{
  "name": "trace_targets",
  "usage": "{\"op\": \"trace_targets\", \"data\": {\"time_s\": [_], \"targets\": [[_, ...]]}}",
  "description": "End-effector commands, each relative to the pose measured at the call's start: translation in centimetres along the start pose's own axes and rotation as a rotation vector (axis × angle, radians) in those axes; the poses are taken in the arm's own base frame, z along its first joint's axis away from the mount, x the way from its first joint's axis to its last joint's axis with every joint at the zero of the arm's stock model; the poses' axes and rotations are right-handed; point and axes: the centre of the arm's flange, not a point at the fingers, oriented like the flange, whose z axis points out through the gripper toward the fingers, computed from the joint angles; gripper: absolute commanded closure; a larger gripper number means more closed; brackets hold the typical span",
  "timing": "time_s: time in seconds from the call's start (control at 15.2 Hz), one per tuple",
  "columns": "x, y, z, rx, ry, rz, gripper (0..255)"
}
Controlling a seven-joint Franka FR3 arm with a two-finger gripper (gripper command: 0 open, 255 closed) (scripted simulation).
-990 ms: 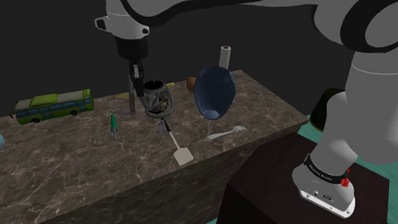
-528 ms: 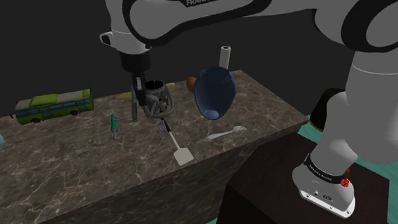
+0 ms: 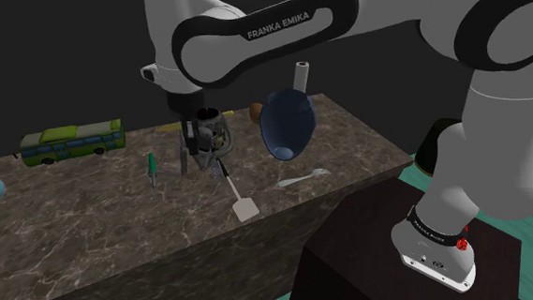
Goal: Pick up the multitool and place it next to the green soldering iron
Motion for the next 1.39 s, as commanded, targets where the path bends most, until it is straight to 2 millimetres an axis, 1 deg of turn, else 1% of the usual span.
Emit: {"op": "trace_targets", "data": {"time_s": [0.0, 1.06, 1.32], "targets": [[0.0, 0.0, 1.1, 0.000, 0.000, 0.000, 255], [-0.4, -0.2, 9.5, 0.000, 0.000, 0.000, 255], [-0.5, -0.2, 9.8, 0.000, 0.000, 0.000, 255]]}}
